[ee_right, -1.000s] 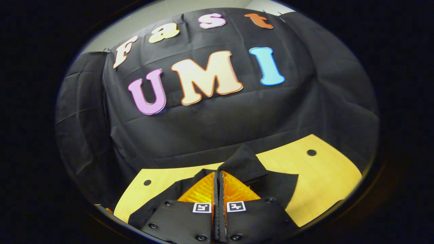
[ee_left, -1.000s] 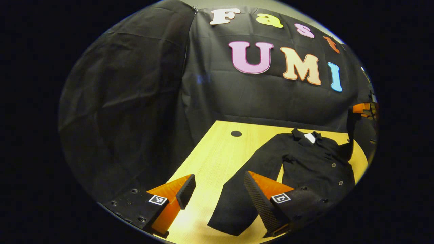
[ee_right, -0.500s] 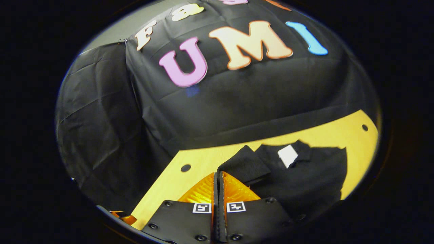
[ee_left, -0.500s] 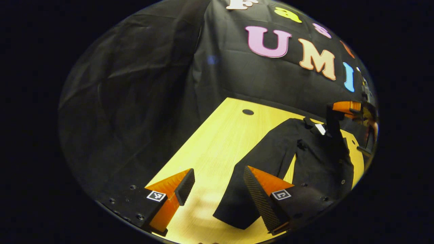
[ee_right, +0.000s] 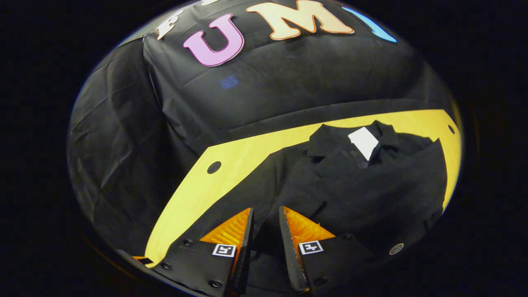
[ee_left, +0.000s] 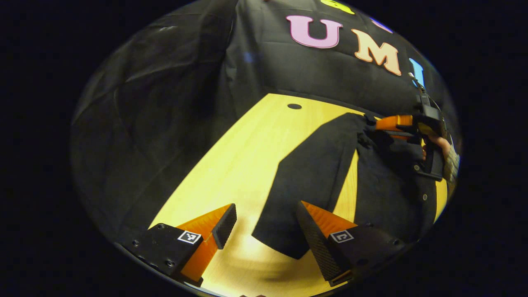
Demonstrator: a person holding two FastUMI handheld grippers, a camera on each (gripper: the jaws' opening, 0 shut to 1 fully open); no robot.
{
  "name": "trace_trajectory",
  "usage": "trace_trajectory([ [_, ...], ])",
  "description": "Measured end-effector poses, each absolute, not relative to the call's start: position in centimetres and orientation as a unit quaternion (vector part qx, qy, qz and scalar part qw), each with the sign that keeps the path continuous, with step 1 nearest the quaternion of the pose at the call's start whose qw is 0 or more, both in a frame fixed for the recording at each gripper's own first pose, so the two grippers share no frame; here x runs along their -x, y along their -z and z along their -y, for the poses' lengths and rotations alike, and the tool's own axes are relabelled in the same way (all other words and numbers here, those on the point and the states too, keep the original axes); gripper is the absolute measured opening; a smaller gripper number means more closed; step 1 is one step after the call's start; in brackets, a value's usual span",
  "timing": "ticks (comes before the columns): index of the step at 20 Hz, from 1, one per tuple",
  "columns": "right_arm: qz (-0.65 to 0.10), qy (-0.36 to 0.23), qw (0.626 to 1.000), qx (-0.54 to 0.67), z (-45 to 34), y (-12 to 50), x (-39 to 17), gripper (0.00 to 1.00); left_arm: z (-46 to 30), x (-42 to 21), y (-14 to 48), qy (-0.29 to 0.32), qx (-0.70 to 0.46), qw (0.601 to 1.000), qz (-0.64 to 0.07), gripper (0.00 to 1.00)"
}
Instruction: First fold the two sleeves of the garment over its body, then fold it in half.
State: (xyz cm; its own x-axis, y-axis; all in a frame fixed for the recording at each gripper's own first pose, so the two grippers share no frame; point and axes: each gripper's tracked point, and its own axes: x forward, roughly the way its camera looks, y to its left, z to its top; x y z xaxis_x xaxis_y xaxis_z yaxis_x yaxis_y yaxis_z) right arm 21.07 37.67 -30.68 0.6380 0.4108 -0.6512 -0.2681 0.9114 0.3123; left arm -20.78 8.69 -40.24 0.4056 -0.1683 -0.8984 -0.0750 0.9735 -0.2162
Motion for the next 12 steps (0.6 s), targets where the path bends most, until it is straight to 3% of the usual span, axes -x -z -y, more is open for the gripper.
trace_trajectory([
  [3,-0.378,-0.194,0.899,-0.101,-38.1,30.9,-21.7,0.54,-7.2,21.4,40.6,0.045,0.115,0.824,-0.553,0.98],
  [4,-0.376,-0.193,0.901,-0.099,-37.9,30.8,-21.6,0.68,-6.7,21.6,40.8,0.050,0.117,0.821,-0.556,0.98],
  [5,-0.372,-0.190,0.904,-0.095,-37.7,30.7,-21.9,0.75,-6.6,21.7,41.1,0.054,0.117,0.818,-0.560,0.98],
  [6,-0.366,-0.189,0.906,-0.092,-37.7,30.8,-22.0,0.94,-6.9,21.9,41.1,0.055,0.115,0.817,-0.562,0.98],
  [7,-0.361,-0.189,0.909,-0.089,-37.6,30.5,-22.2,0.87,-6.9,22.0,41.1,0.055,0.113,0.816,-0.564,0.98],
  [8,-0.357,-0.188,0.911,-0.089,-37.5,30.1,-22.1,0.97,-6.8,22.1,41.4,0.054,0.112,0.815,-0.566,0.98],
  [9,-0.355,-0.189,0.911,-0.090,-37.4,29.8,-22.1,0.91,-6.8,22.2,41.5,0.052,0.110,0.813,-0.569,0.98],
  [10,-0.353,-0.189,0.912,-0.090,-37.3,29.4,-22.0,0.98,-6.8,22.3,41.5,0.049,0.106,0.812,-0.572,0.99],
  [12,-0.343,-0.187,0.917,-0.086,-36.7,28.4,-22.0,0.97,-6.9,22.2,41.6,0.045,0.103,0.811,-0.574,0.98],
])
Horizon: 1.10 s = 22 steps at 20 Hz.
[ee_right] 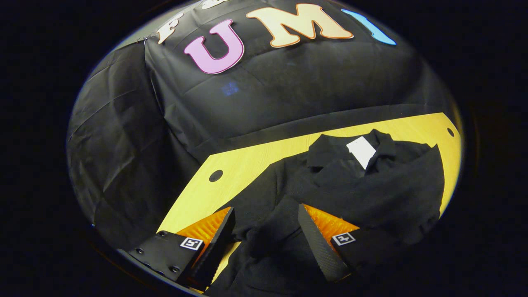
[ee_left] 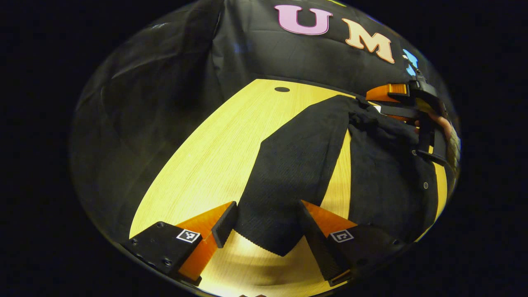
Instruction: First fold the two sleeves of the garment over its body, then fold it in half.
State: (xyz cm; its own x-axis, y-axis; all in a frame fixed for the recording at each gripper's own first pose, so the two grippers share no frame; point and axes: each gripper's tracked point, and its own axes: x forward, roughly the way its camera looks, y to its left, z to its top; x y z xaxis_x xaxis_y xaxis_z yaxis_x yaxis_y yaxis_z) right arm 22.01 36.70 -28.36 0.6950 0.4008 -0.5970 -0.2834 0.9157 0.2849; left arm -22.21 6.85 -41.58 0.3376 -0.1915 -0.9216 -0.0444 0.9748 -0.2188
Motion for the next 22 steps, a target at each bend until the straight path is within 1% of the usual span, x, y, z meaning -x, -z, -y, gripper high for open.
trace_trajectory([
  [3,-0.316,-0.169,0.931,-0.064,-34.9,26.4,-22.0,0.97,-6.9,22.2,41.6,0.038,0.099,0.813,-0.573,0.99],
  [8,-0.298,-0.156,0.939,-0.072,-32.3,22.9,-20.4,0.98,-7.0,22.0,41.6,0.024,0.105,0.814,-0.570,0.99],
  [9,-0.291,-0.153,0.942,-0.074,-31.6,21.9,-20.1,0.98,-6.9,21.9,41.6,0.024,0.105,0.815,-0.570,0.98],
  [10,-0.284,-0.149,0.944,-0.075,-30.8,21.1,-19.6,0.97,-6.7,21.9,41.6,0.025,0.107,0.816,-0.568,0.94],
  [11,-0.278,-0.145,0.947,-0.076,-30.0,20.3,-19.1,0.97,-6.3,21.7,41.6,0.023,0.107,0.817,-0.566,0.83],
  [12,-0.272,-0.141,0.949,-0.077,-29.2,19.5,-18.5,0.97,-6.2,21.3,41.6,0.021,0.109,0.818,-0.564,0.79],
  [13,-0.267,-0.137,0.951,-0.077,-28.4,18.8,-18.0,0.97,-5.9,21.1,41.7,0.019,0.109,0.820,-0.562,0.70],
  [14,-0.263,-0.134,0.952,-0.078,-27.4,18.1,-17.5,0.98,-5.7,21.1,41.6,0.018,0.109,0.821,-0.561,0.63],
  [16,-0.255,-0.124,0.956,-0.080,-25.6,16.9,-16.5,0.97,-5.4,21.1,41.5,0.021,0.107,0.821,-0.560,0.54],
  [17,-0.252,-0.118,0.957,-0.081,-24.5,16.4,-15.9,0.98,-5.3,21.1,41.5,0.022,0.104,0.822,-0.560,0.45],
  [18,-0.248,-0.112,0.959,-0.081,-23.5,16.0,-15.1,0.98,-4.9,21.1,41.4,0.029,0.103,0.822,-0.560,0.39],
  [20,-0.242,-0.098,0.962,-0.077,-21.3,15.6,-14.0,0.97,-4.4,21.2,41.1,0.037,0.094,0.822,-0.561,0.23],
  [21,-0.242,-0.092,0.963,-0.075,-20.4,15.5,-13.4,0.97,-4.4,21.3,41.2,0.036,0.090,0.823,-0.560,0.12],
  [22,-0.241,-0.087,0.964,-0.076,-19.5,15.3,-12.7,0.97,-4.4,21.4,41.1,0.033,0.085,0.823,-0.560,0.05],
])
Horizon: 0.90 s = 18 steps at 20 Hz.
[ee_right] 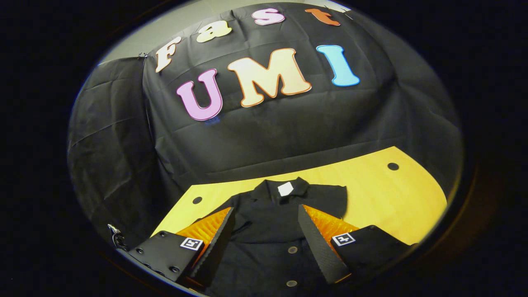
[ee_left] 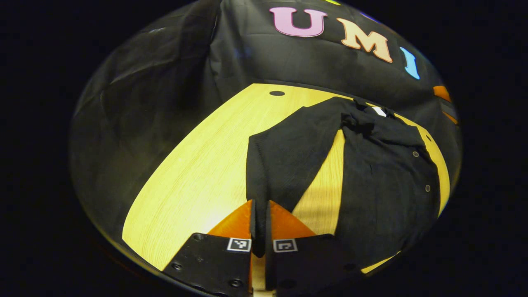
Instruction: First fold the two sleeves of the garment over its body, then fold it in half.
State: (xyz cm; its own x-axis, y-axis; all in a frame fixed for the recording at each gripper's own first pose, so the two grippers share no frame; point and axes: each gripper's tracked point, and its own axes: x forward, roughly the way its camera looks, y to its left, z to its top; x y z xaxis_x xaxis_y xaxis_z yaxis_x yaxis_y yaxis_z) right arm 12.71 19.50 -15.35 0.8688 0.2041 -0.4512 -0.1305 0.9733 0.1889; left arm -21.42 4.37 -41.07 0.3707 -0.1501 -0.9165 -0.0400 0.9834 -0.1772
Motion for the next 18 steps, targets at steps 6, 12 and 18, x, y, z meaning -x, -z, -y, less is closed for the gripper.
trace_trajectory([
  [6,-0.243,-0.062,0.964,-0.092,-14.6,15.6,-9.6,0.97,-3.5,21.1,40.6,0.057,0.059,0.824,-0.560,0.00],
  [12,-0.251,-0.046,0.960,-0.114,-10.4,16.9,-7.3,0.97,1.2,21.1,36.9,0.109,0.062,0.824,-0.552,0.00],
  [18,-0.271,-0.032,0.954,-0.127,-6.0,18.9,-4.8,0.98,11.4,15.9,29.1,0.166,0.151,0.845,-0.486,0.00],
])
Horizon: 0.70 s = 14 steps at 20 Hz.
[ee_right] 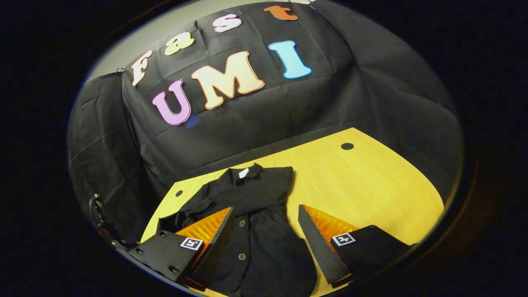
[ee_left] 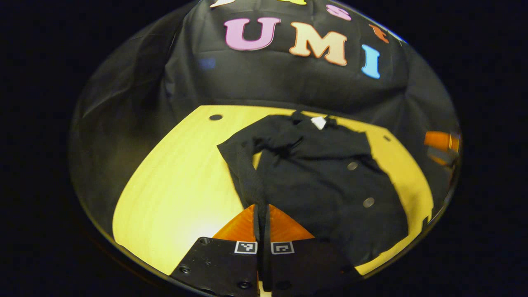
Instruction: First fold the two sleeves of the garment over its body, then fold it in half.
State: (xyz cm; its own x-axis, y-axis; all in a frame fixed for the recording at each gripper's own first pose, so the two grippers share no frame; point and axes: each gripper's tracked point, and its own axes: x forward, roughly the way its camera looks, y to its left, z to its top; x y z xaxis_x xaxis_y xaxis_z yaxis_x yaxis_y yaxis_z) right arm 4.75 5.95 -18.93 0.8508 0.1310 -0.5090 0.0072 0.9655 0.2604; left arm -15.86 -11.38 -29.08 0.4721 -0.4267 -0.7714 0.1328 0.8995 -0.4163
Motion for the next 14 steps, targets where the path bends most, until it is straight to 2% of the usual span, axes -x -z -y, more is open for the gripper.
trace_trajectory([
  [7,-0.279,-0.018,0.949,-0.146,-0.5,20.2,-3.1,0.97,22.4,8.4,20.9,0.243,0.187,0.860,-0.409,0.00],
  [14,-0.308,-0.021,0.942,-0.133,1.8,22.6,-2.0,0.97,33.1,5.4,18.8,0.324,0.172,0.851,-0.376,0.00],
])
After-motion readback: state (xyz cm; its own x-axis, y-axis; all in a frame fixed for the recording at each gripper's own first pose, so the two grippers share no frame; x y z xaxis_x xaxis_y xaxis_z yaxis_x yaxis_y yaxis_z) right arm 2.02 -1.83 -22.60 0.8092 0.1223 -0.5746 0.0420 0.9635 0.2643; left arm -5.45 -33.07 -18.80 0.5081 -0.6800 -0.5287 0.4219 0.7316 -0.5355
